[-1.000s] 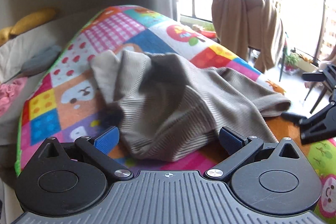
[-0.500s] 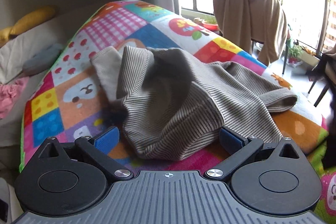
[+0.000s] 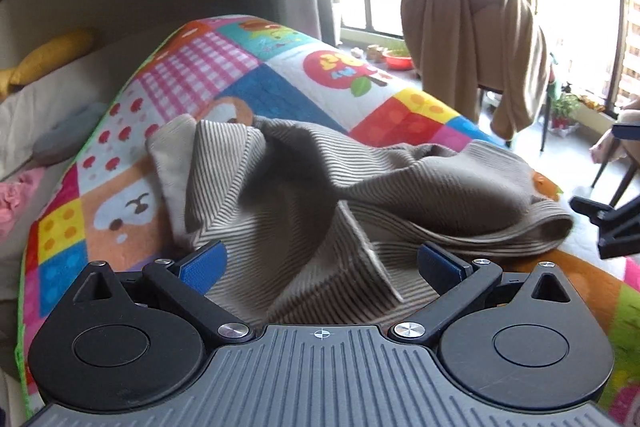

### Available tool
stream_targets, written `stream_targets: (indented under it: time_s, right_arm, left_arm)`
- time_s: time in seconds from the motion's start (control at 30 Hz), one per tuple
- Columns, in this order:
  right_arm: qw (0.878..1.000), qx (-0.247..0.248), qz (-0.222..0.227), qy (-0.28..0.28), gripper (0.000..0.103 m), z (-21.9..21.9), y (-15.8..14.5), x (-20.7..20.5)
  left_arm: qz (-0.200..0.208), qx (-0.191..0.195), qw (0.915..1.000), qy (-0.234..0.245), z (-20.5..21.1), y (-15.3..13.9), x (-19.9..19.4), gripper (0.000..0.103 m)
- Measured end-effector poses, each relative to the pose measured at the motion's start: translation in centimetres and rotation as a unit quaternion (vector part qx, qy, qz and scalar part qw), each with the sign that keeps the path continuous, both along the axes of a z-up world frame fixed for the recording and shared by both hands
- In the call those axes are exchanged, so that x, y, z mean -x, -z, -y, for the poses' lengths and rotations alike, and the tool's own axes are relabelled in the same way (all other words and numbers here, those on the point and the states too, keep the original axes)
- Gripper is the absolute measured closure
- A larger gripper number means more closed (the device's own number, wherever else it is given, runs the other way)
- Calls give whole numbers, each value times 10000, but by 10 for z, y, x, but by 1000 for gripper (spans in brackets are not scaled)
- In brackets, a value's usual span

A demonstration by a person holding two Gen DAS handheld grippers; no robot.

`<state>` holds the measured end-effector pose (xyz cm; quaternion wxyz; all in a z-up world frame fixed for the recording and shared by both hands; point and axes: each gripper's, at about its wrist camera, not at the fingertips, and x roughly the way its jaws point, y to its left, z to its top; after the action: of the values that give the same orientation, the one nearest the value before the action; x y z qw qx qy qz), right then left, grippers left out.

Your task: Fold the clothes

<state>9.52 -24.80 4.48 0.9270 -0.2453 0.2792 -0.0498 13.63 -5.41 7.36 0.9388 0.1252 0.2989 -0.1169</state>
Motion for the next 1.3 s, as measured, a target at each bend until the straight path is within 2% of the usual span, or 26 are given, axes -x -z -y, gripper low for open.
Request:
stream_targets:
  time_s: [0.1, 0.17, 0.27, 0.3, 0.33, 0.4, 0.53, 0.63, 0.73, 0.83, 0.9, 1.0, 1.13, 1.2, 1.3]
  right_arm:
    - [9993, 29, -365, -104, 0, -5, 20, -12]
    - [9998, 149, -92, 114, 0, -6, 21, -18]
    - [9981, 308, 325, 421, 0, -7, 20, -26]
    - [9976, 222, 521, 389, 0, -6, 8, -21]
    - [9969, 145, 688, 341, 0, -6, -3, -15]
    - [9982, 174, 577, 44, 0, -16, -12, -8]
    - [9967, 121, -40, -802, 0, -43, 1, 13]
    - [9941, 126, -269, -1046, 0, -57, 14, 26]
    - [9949, 692, -277, -685, 0, -62, 30, 21]
    - [9905, 1365, -108, -161, 0, -51, 41, 0]
    - [9929, 1147, -109, -282, 0, -47, 24, 20]
    - [9955, 818, -111, -465, 0, -41, -1, 49]
    - [9967, 378, -112, -707, 0, -34, -36, 88]
    - [9963, 180, -134, -833, 0, -31, -51, 108]
    - [9911, 331, -588, -1146, 0, -43, -38, 132]
  left_arm:
    - [-99, -391, 9988, -263, -5, 14, -18, 0]
    - [-239, -533, 9974, -420, -16, 21, -25, 0]
    - [-204, -827, 9932, -789, -41, 22, -29, 0]
    - [-157, -890, 9919, -891, -51, 18, -28, 0]
    - [-158, -882, 9915, -946, -60, 15, -26, 0]
    - [-191, -831, 9913, -1001, -72, 11, -21, 0]
    - [-179, -839, 9907, -1059, -80, 14, -9, 0]
    - [-221, -740, 9912, -1073, -80, 18, -5, 0]
    - [-249, -693, 9917, -1053, -81, 20, -5, 0]
    - [-332, -657, 9917, -1053, -87, 22, -9, 0]
    - [-345, -672, 9919, -1024, -98, 16, -5, 0]
    - [-128, -673, 9933, -934, -117, -9, 33, 0]
    - [64, -568, 9952, -790, -142, -33, 113, 0]
    - [-98, -606, 9954, -740, -147, -26, 141, 0]
    - [-452, -685, 9943, -675, -151, -6, 161, 0]
